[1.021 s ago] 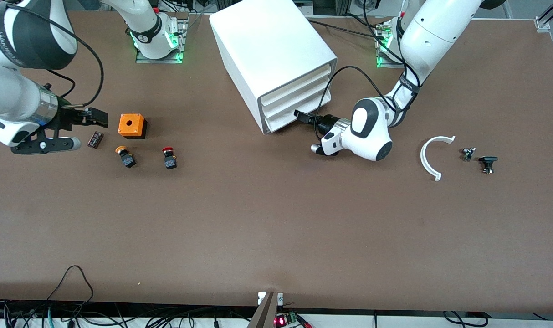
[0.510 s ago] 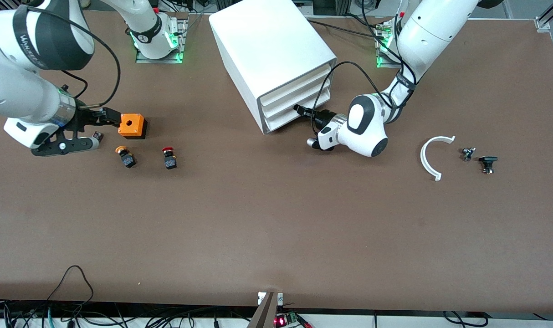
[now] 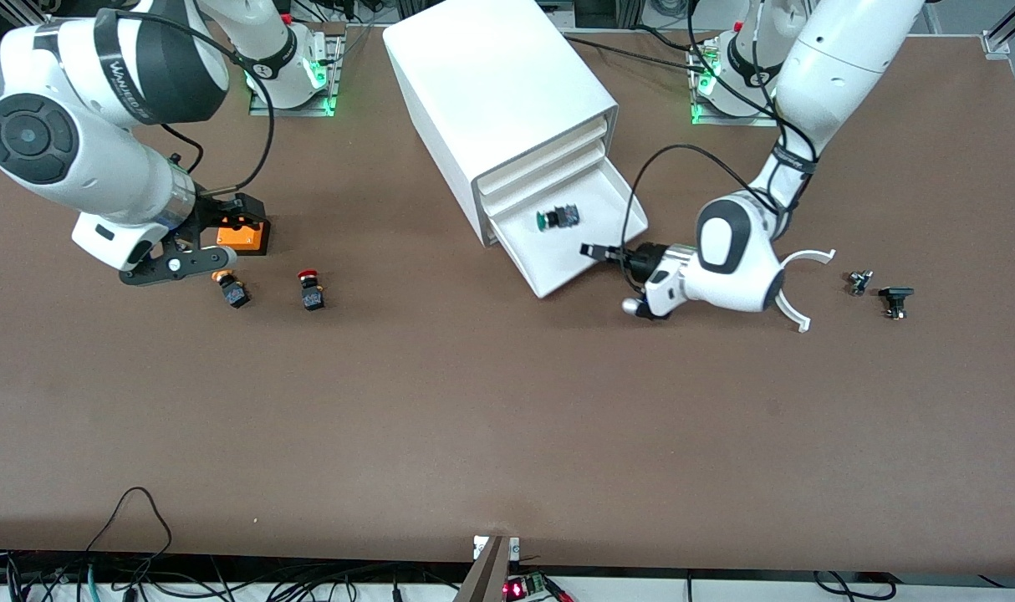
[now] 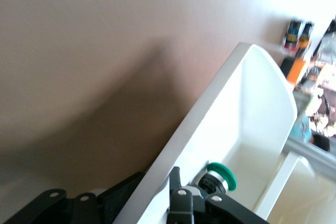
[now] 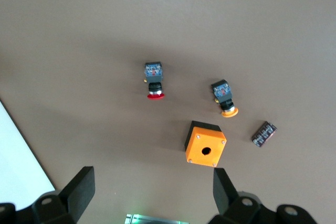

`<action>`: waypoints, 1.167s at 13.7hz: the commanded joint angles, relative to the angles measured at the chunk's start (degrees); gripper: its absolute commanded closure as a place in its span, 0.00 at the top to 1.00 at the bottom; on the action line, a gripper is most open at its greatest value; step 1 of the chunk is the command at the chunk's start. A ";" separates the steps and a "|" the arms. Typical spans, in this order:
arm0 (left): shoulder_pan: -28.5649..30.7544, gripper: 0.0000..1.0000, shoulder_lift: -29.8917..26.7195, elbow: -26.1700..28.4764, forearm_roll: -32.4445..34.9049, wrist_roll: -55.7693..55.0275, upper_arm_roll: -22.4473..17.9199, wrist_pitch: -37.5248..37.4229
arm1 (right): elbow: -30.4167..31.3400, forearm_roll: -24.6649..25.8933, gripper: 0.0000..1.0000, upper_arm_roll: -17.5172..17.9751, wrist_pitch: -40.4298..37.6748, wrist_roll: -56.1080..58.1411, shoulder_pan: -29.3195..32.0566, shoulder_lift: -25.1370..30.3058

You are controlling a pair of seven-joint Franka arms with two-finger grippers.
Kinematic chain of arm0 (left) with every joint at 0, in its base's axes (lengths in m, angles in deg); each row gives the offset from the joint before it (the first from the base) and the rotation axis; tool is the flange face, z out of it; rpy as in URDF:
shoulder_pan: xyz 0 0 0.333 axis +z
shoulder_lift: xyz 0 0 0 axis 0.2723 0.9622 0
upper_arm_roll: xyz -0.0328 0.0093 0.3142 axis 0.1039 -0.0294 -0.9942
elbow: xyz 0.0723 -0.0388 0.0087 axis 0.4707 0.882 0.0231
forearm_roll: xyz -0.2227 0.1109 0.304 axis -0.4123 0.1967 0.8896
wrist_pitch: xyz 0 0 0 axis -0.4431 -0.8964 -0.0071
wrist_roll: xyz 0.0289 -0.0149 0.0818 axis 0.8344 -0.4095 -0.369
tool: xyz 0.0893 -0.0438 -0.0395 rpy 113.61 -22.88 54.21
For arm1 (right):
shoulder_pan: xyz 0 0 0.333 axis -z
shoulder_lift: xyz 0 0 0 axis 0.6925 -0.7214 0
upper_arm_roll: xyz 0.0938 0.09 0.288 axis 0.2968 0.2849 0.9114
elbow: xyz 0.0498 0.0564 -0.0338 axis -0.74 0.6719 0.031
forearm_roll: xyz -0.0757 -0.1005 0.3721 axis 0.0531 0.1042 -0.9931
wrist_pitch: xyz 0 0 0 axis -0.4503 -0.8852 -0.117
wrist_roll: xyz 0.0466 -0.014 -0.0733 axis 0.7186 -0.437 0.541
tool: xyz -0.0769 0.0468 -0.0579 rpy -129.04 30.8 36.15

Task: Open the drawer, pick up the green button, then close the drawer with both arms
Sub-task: 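Withdraw the left gripper while the right gripper reaches into the drawer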

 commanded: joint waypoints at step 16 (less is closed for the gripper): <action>18.02 1.00 -38.70 -5.05 45.85 -10.97 -4.26 -13.21 | -25.71 -10.01 1.00 17.85 22.78 16.13 -12.17 -27.51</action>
